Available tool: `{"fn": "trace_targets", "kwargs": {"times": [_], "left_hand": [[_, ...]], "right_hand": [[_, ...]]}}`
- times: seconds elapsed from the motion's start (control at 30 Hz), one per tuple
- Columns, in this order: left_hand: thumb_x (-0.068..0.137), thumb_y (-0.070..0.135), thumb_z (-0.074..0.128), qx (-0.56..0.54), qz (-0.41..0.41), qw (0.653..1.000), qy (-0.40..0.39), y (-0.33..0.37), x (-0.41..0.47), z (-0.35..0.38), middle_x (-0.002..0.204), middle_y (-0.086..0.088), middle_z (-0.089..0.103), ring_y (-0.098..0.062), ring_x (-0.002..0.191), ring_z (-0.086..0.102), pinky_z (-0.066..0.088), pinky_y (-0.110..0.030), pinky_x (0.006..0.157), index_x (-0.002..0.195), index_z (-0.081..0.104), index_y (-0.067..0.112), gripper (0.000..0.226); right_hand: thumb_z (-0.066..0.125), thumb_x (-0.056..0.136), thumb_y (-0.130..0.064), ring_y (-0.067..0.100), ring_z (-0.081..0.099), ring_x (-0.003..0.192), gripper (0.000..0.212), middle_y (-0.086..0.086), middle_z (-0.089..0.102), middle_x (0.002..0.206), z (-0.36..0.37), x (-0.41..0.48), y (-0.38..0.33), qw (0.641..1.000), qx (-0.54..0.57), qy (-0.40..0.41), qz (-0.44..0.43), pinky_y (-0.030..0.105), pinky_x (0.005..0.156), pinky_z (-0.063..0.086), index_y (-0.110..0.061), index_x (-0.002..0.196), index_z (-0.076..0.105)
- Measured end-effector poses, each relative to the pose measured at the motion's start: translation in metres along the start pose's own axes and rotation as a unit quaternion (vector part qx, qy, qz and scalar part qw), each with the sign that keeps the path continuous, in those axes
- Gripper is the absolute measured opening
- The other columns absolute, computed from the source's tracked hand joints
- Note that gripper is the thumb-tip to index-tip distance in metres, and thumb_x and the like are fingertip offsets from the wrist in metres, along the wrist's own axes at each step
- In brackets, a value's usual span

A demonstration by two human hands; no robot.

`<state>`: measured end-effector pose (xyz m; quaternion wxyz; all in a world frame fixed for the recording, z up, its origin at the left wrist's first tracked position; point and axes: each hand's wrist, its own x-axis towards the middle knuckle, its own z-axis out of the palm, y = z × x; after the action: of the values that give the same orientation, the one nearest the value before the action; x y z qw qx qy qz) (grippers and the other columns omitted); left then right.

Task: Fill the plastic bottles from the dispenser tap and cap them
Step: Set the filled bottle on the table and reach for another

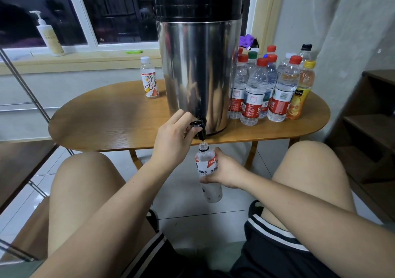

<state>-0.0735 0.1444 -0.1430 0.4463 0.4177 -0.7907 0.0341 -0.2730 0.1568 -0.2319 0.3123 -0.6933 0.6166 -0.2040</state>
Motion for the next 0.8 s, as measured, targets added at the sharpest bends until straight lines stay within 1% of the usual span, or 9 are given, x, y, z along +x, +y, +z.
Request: {"fn": "trace_targets", "kwargs": {"times": [0.1,0.17,0.27,0.33,0.47,0.53,0.7,0.73,0.8], "left_hand": [[0.1,0.018,0.076,0.006,-0.001,1.0,0.0,0.0003,0.0005,-0.0004,0.09,0.008,0.046,-0.013,0.073,0.041,0.03,-0.025,0.06,0.098,0.062,0.011,0.016],[0.1,0.018,0.076,0.006,-0.001,1.0,-0.001,0.0009,0.0007,-0.0005,0.09,0.008,0.047,-0.012,0.073,0.041,0.029,-0.02,0.059,0.098,0.063,0.01,0.015],[0.1,0.018,0.076,0.008,-0.002,1.0,-0.002,0.0006,0.0004,-0.0005,0.09,0.008,0.046,-0.012,0.073,0.041,0.028,-0.014,0.061,0.097,0.062,0.011,0.016],[0.1,0.018,0.076,0.007,-0.001,1.0,-0.002,0.0002,0.0,0.0001,0.09,0.009,0.046,-0.012,0.074,0.041,0.028,-0.013,0.061,0.097,0.062,0.011,0.016],[0.098,0.015,0.078,-0.001,0.002,1.0,0.007,-0.0008,-0.0001,0.0007,0.09,0.011,0.043,-0.012,0.073,0.04,0.029,-0.019,0.06,0.095,0.06,0.012,0.019],[0.098,0.014,0.078,0.001,0.005,1.0,0.009,-0.0007,-0.0005,0.0009,0.089,0.011,0.041,-0.011,0.073,0.038,0.028,-0.016,0.06,0.094,0.058,0.013,0.021],[0.098,0.013,0.077,0.005,0.018,1.0,0.015,-0.0035,-0.0003,0.0023,0.09,0.01,0.042,-0.012,0.073,0.038,0.029,-0.016,0.06,0.093,0.06,0.01,0.018],[0.097,0.009,0.077,0.012,0.025,1.0,0.013,-0.0041,-0.0014,0.0033,0.09,0.008,0.044,-0.014,0.072,0.039,0.032,-0.02,0.058,0.093,0.061,0.009,0.016],[0.091,-0.003,0.077,0.022,0.036,0.999,0.002,-0.0045,-0.0054,0.0068,0.092,0.001,0.05,-0.02,0.073,0.045,0.039,-0.032,0.055,0.092,0.062,0.009,0.019]], "right_hand": [[0.098,0.066,-0.051,0.01,0.067,0.101,0.084,-0.011,0.067,0.112,0.0002,0.0007,0.0012,1.0,-0.004,0.004,-0.001,0.032,0.082,0.059,-0.032,0.128,0.044],[0.098,0.066,-0.051,0.011,0.068,0.102,0.085,-0.011,0.067,0.113,0.0002,0.0007,0.0014,1.0,-0.004,0.005,-0.002,0.037,0.087,0.061,-0.032,0.128,0.044],[0.099,0.066,-0.05,0.01,0.067,0.102,0.084,-0.01,0.067,0.112,0.0002,0.0009,0.0013,1.0,-0.001,0.006,-0.001,0.037,0.088,0.061,-0.032,0.128,0.045],[0.098,0.066,-0.05,0.01,0.067,0.101,0.084,-0.011,0.067,0.112,0.0002,0.0007,0.0008,1.0,0.002,0.007,0.0,0.035,0.086,0.06,-0.032,0.127,0.045],[0.099,0.067,-0.048,0.009,0.067,0.1,0.084,-0.011,0.066,0.113,0.0004,-0.0003,0.0001,1.0,0.001,0.004,0.002,0.031,0.081,0.058,-0.031,0.129,0.044],[0.099,0.067,-0.048,0.009,0.066,0.1,0.084,-0.011,0.066,0.113,0.0002,-0.0003,-0.0001,1.0,0.002,0.002,0.002,0.029,0.079,0.057,-0.032,0.129,0.044],[0.098,0.066,-0.05,0.01,0.067,0.099,0.084,-0.011,0.067,0.112,0.001,0.0005,0.0003,1.0,-0.001,0.006,0.006,0.035,0.085,0.06,-0.031,0.128,0.045],[0.098,0.066,-0.05,0.01,0.067,0.099,0.084,-0.011,0.067,0.111,0.0013,0.0006,0.0004,1.0,-0.002,0.006,0.006,0.035,0.086,0.06,-0.031,0.128,0.045],[0.098,0.065,-0.051,0.01,0.067,0.099,0.085,-0.011,0.067,0.111,0.0013,0.0003,0.0004,1.0,-0.006,0.007,0.007,0.034,0.083,0.06,-0.031,0.128,0.045]]}}
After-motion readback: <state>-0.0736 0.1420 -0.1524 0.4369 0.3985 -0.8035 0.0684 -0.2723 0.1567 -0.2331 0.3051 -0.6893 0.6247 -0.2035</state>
